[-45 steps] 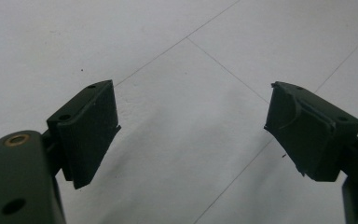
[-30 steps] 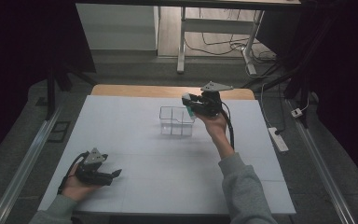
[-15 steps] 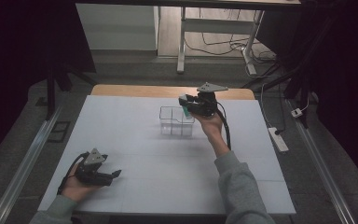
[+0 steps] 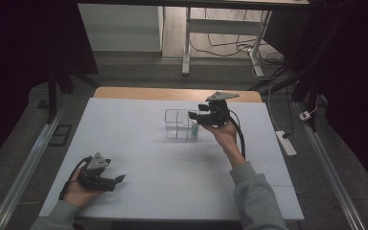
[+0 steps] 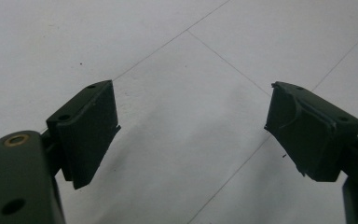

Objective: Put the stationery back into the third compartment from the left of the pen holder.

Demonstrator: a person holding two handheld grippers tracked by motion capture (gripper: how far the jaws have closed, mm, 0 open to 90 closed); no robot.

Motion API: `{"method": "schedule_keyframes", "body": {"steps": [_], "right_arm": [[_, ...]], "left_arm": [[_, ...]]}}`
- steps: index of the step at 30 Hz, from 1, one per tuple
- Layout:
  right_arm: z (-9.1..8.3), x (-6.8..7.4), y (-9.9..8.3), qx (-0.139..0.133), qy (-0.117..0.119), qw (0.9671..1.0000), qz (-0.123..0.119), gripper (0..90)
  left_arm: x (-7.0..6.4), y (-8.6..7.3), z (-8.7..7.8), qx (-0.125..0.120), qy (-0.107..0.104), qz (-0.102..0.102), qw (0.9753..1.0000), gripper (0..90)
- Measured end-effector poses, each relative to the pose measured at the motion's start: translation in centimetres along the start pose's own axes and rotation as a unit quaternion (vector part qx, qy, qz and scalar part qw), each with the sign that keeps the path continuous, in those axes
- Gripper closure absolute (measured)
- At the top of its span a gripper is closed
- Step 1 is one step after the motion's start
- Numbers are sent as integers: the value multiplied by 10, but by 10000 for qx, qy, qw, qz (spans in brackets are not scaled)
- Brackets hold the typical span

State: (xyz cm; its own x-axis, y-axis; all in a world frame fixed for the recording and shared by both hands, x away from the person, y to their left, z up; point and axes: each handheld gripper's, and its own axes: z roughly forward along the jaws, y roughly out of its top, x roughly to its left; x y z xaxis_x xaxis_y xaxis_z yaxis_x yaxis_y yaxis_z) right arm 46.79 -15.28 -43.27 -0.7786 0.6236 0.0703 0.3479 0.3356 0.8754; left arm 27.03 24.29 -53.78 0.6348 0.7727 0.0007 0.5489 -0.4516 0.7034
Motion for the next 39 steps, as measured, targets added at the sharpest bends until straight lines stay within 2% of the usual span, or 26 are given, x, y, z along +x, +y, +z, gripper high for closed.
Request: {"method": "schedule_keyframes", "body": {"steps": [14,19,27,31,39], "right_arm": [[-42,9,-32,220,52,9997,-90,389],[-63,11,-52,269,39,9996,39,389],[-96,14,-88,394,-157,9991,22,386],[-109,11,-107,466,-176,9987,140,382],[-128,10,-131,502,-242,9982,215,372]], "left_arm": [[0,0,1,16,0,-37,10000,162],[0,1,0,-58,-125,-103,9999,162],[0,1,-1,-91,-118,-122,9998,162],[0,1,-1,-87,-113,-116,9998,162],[0,1,-2,-115,-103,-104,9998,162]]}}
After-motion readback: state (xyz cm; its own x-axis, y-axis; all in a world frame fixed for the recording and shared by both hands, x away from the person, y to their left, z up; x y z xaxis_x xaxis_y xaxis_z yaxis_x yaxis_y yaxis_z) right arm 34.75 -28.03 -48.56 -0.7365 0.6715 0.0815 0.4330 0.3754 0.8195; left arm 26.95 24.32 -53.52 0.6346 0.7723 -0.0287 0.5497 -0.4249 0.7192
